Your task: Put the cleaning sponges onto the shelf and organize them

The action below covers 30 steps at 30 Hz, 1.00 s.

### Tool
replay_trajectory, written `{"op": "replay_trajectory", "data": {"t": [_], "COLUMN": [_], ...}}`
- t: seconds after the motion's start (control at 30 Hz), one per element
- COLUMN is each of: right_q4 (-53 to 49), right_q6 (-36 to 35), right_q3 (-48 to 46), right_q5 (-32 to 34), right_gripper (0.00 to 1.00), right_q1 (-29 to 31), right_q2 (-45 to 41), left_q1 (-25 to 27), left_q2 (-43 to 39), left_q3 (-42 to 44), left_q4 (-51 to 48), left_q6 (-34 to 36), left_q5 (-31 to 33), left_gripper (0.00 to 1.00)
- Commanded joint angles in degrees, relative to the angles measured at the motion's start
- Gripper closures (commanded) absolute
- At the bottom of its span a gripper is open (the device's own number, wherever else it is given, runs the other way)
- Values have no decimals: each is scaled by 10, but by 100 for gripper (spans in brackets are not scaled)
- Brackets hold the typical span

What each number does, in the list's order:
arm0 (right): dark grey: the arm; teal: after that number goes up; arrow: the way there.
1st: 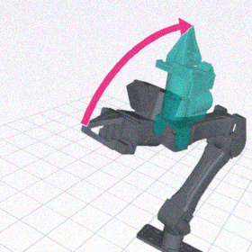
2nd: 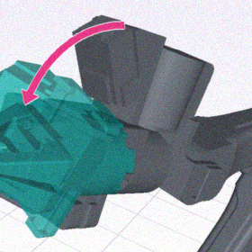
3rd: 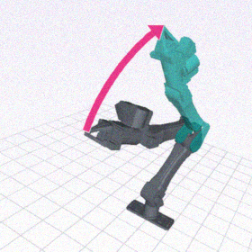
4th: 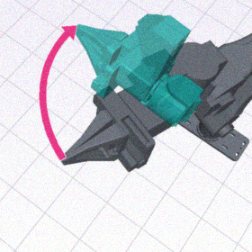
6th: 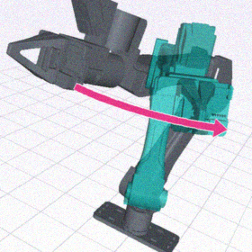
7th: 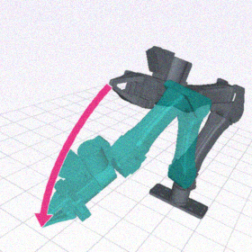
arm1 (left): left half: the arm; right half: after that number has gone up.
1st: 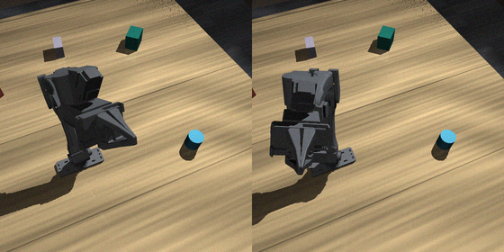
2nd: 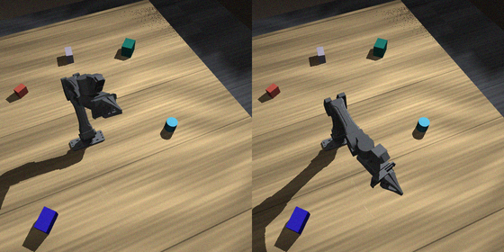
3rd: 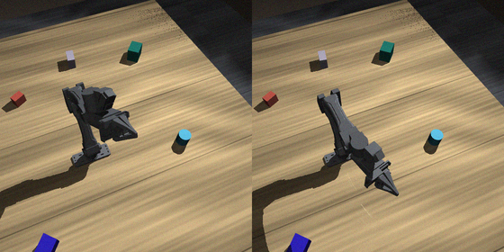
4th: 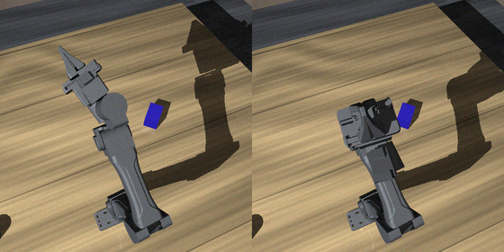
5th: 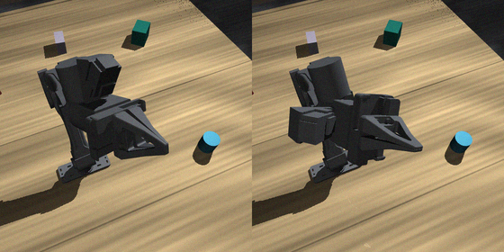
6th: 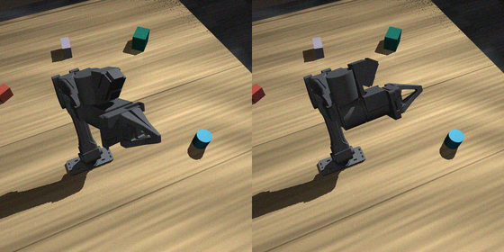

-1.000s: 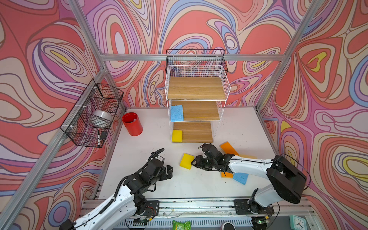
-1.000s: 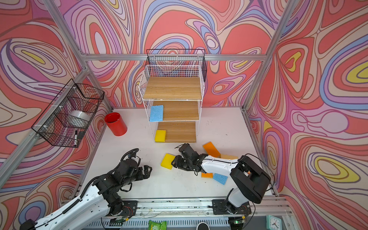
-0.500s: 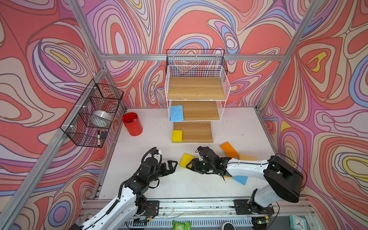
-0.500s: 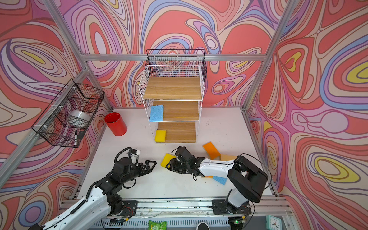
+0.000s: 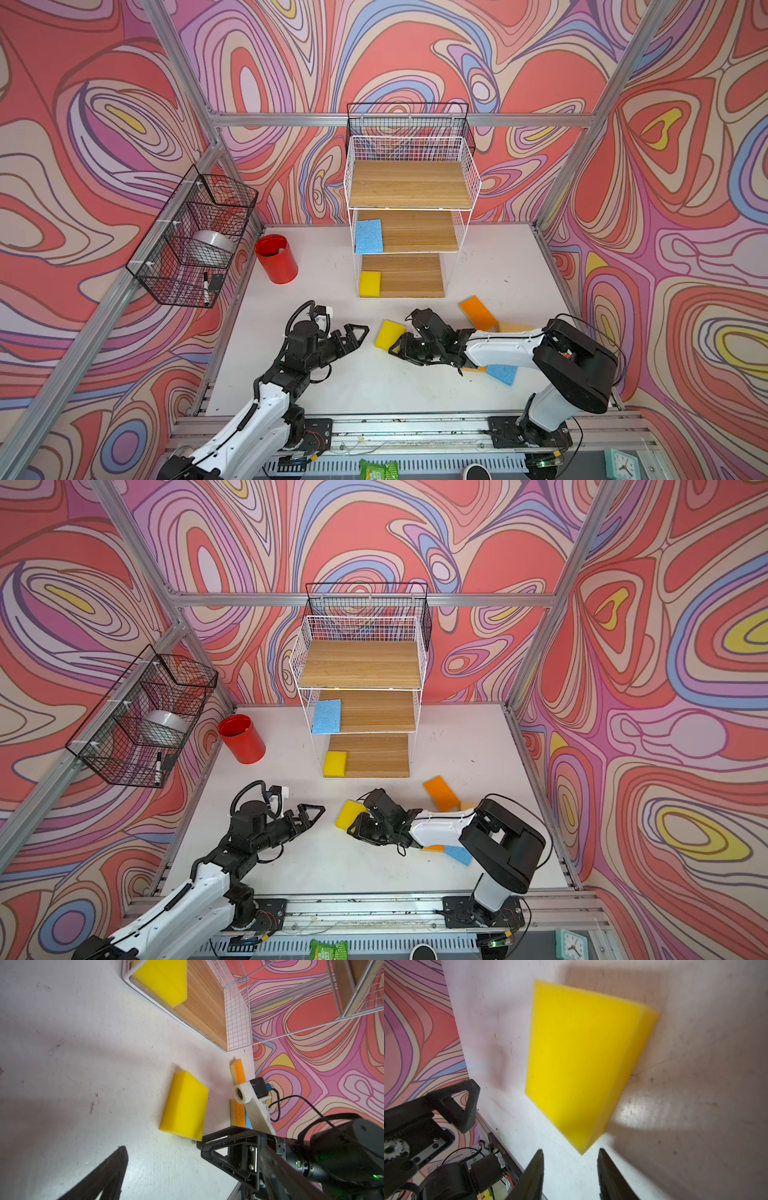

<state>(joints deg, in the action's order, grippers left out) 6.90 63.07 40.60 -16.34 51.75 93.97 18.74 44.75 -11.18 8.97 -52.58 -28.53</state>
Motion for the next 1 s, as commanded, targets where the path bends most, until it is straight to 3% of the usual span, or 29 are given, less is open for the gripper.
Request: {"op": "replay_trajectory", "data": {"t": [0.0, 0.3, 0.6, 0.83, 0.97], "right_q4": [-4, -9, -36, -80, -94], "right_q6": [0, -2, -20, -49, -61], "right_q3": [11, 13, 10, 0, -9], "right_q5": [10, 36, 50, 73, 83], "right_gripper": [59, 80, 88, 90, 98], "right_q1": [0, -1, -1, -2, -2], "right_q2": [16, 29, 0, -43, -72], "left_q1": [-3, -4, -3, -3, -3], "left_q2": [2, -30, -56, -78, -69], "left_q3": [5, 7, 11, -11, -37], "left_q4": [28, -18, -55, -145, -184], "left_q6": [-6, 4, 3, 22, 38], "left_q5": [-16, -1, -4, 38, 47], "left_gripper": [0, 0, 0, 0, 0]}}
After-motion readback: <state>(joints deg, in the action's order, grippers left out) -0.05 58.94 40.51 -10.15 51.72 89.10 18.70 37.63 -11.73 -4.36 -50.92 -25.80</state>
